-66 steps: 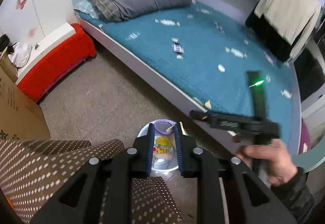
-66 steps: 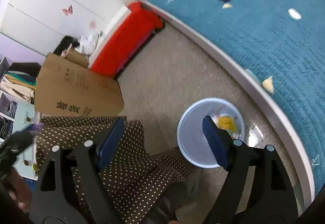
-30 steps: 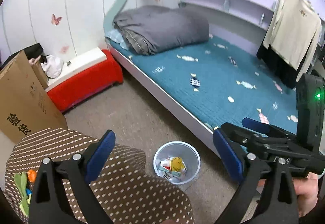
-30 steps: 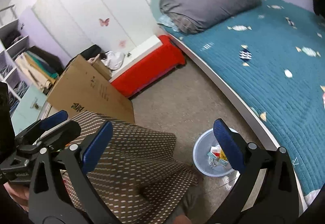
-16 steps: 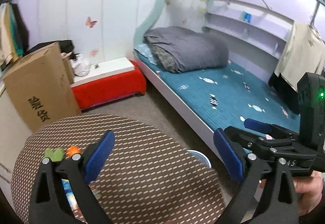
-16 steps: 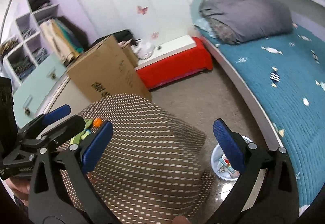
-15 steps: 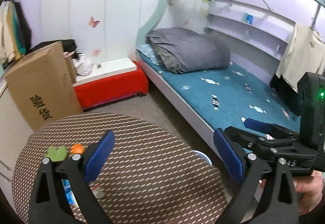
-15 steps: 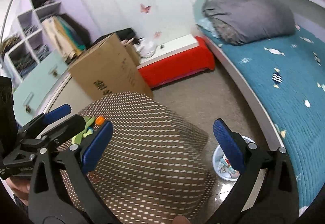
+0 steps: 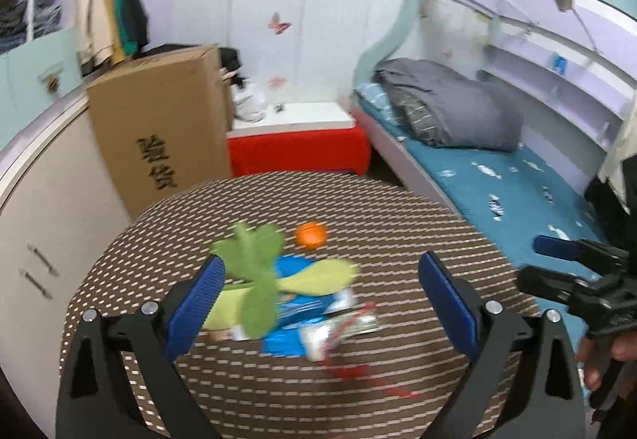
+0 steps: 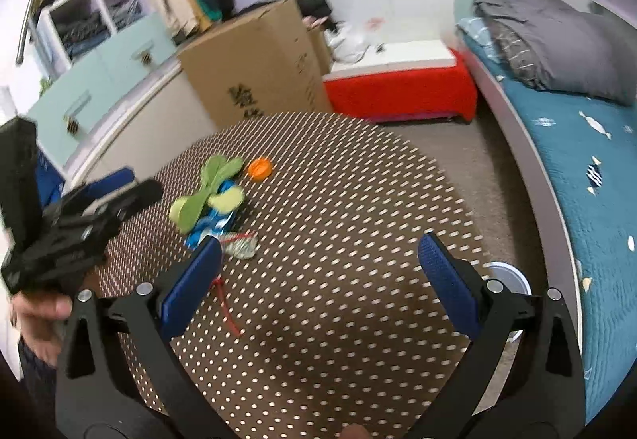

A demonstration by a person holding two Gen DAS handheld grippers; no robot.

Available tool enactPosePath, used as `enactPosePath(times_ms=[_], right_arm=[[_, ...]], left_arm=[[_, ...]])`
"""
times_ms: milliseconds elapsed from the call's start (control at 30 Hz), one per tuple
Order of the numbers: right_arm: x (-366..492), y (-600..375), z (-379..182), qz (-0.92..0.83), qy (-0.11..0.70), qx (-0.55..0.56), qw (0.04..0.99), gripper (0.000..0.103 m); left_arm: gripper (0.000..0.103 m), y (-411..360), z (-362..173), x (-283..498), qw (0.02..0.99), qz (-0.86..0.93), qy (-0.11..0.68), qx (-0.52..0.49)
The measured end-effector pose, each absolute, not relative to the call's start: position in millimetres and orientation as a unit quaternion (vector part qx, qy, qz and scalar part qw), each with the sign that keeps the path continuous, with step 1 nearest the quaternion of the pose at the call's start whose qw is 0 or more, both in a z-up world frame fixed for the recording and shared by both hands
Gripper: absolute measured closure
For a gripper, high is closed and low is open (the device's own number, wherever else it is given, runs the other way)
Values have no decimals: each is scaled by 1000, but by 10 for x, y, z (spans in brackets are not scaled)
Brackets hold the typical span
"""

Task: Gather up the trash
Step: 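Return both grippers to the table above the green leaf toy, then grasp the green leaf toy with the left gripper while the right gripper grasps the red string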

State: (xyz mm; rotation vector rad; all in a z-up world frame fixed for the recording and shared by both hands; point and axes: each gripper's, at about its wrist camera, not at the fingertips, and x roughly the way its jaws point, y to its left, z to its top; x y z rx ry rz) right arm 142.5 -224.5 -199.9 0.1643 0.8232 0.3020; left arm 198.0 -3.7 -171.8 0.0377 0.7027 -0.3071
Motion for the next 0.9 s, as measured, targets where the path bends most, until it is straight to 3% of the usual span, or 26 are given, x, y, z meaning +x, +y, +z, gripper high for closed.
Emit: enactPosePath(times_ms=[367,433,467,500,567,667,900], right_arm=[[1450,-1886,-2218,178,428,66,884,6],[1454,-1825,-2248,183,433,61,881,6],[1461,-1773,-2267,192,436,58,877,6],[1459,-1722,-2283,201,438,55,874,6],[1447,-1641,-2308,212,439,49,872,6],[1447,-1503,-2344,227,439,38,869,6],[1474,-1137,-2506,251,430,-4,867,7]], left_arm=[[8,176,-2270,2454,907,-138,386,93],[28,148,-2326,2543,900,-157,397,92],[48,132,-2353,2569,894,-168,407,86],[63,138,-2391,2619,887,-179,419,78],[81,162,-2460,2678,877,-197,433,66],[89,243,-2494,2650,877,-202,434,50],[90,589,-2302,2350,895,-191,403,-15]])
